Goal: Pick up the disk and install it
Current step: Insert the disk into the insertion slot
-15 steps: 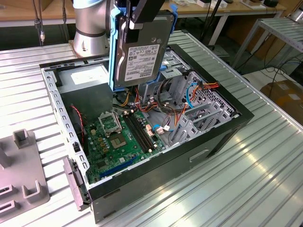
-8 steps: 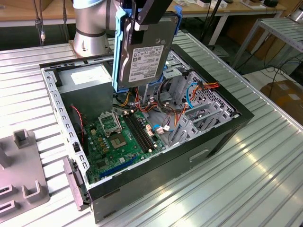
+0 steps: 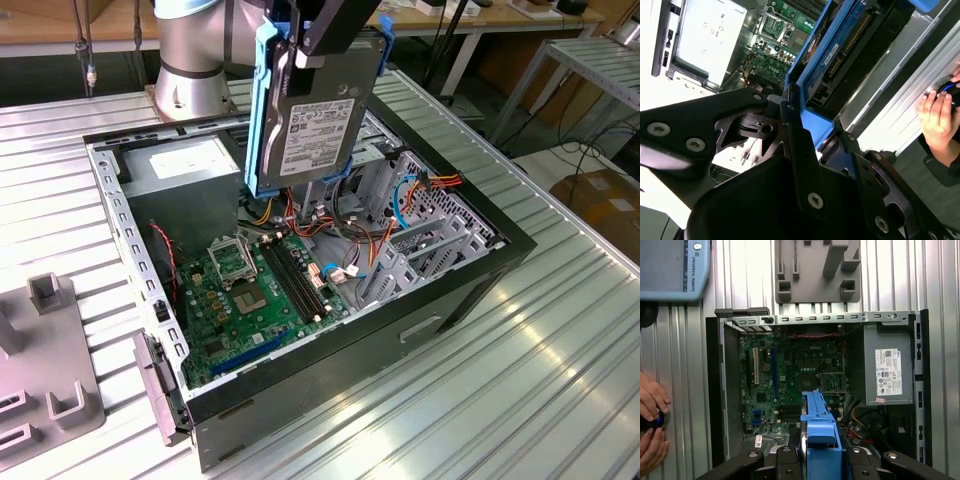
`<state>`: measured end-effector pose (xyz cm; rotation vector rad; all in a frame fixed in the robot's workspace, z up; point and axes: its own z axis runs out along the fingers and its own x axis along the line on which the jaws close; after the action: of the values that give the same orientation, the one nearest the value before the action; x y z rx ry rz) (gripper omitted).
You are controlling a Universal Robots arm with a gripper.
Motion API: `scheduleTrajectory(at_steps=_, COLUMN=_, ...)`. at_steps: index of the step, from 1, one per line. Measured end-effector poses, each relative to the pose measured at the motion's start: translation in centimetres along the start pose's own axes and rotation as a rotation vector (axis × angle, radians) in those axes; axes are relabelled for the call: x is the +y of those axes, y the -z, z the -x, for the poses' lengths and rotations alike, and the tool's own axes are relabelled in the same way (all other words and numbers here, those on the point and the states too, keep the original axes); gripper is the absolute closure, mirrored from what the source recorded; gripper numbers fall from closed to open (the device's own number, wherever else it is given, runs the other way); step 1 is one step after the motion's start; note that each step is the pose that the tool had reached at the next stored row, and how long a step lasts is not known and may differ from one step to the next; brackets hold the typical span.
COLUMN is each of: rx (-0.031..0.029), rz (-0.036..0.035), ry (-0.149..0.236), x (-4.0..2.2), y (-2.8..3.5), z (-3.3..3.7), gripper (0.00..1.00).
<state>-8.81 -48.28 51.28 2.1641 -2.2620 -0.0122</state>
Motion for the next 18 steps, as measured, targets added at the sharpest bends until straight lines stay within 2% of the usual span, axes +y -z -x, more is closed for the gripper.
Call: scheduleTrajectory(at_steps=18, rx=0.0001, rz=0.0000, ry=0.000, x=-1.75, y=-0.07, z=-1.03, gripper=0.63)
